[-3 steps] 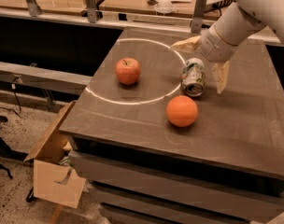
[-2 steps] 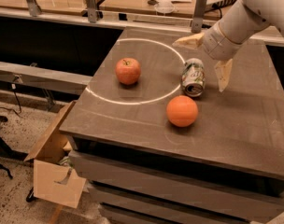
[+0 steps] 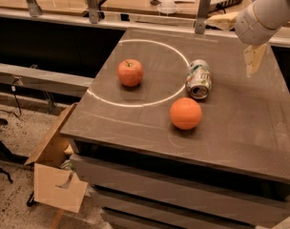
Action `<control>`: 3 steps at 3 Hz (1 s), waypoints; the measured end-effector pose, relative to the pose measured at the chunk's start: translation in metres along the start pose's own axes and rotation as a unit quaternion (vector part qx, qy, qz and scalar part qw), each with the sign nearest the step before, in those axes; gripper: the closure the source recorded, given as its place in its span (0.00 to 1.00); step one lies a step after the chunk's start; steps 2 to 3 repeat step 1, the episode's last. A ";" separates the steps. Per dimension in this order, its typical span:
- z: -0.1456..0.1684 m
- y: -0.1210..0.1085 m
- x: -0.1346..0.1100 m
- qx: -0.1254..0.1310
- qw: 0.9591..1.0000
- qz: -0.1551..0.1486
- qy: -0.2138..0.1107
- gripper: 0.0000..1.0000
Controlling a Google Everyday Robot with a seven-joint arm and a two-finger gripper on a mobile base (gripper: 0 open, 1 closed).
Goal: Knock 7up can over
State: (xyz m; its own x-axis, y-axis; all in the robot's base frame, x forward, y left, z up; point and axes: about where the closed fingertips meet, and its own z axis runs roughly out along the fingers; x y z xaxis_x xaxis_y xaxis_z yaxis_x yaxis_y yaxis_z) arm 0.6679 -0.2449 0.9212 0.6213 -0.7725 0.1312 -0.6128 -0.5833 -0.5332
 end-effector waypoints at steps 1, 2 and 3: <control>0.000 0.000 0.001 0.000 1.000 0.000 0.001 0.00; 0.000 0.000 0.001 0.000 1.000 0.000 0.001 0.00; 0.000 0.000 0.001 0.000 1.000 0.000 0.001 0.00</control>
Offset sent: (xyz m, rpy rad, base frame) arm 0.0000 0.0000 0.0000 0.0000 0.0000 0.0000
